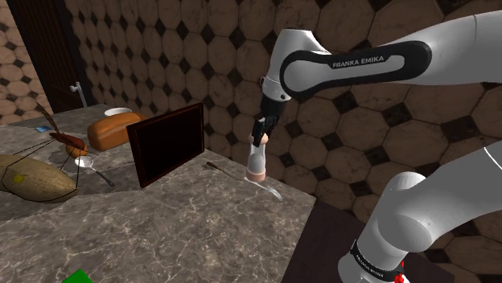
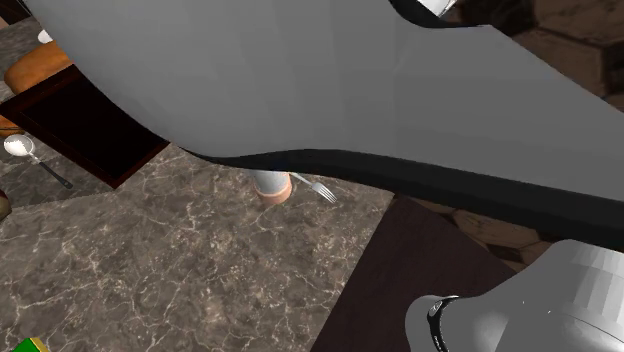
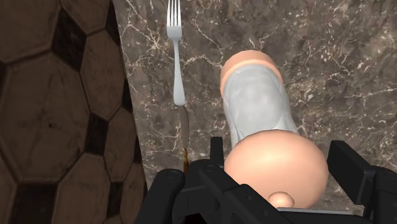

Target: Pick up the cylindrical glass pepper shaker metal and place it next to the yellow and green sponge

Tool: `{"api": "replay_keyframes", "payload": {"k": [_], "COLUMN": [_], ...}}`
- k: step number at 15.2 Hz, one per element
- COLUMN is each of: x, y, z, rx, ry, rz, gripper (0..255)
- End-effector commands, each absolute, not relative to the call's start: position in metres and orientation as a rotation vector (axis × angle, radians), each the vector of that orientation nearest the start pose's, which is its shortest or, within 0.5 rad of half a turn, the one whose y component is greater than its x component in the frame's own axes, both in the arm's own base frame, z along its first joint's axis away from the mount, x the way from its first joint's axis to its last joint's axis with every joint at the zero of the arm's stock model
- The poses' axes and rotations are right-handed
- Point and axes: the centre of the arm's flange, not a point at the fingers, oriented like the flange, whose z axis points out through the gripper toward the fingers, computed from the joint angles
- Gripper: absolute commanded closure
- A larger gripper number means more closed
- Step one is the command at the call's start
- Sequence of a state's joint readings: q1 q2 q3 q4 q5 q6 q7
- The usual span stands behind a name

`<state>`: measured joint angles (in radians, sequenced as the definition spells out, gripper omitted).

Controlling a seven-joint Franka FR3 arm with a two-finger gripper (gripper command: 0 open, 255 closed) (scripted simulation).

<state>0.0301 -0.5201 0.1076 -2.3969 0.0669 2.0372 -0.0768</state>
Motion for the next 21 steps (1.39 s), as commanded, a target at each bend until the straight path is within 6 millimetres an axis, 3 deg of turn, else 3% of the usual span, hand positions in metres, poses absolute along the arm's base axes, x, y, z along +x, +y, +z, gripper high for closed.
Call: {"api": "replay_keyframes", "payload": {"k": [1,17,21], "x": [0.405,0.405,0.4], "y": [0.064,0.064,0.116], "z": [0.53,0.612,0.612], "rx": [-3.107,-3.107,-3.107], "ry": [-0.279,-0.279,-0.279], "rz": [-0.247,-0.247,-0.247], "gripper": [255,255,255]}}
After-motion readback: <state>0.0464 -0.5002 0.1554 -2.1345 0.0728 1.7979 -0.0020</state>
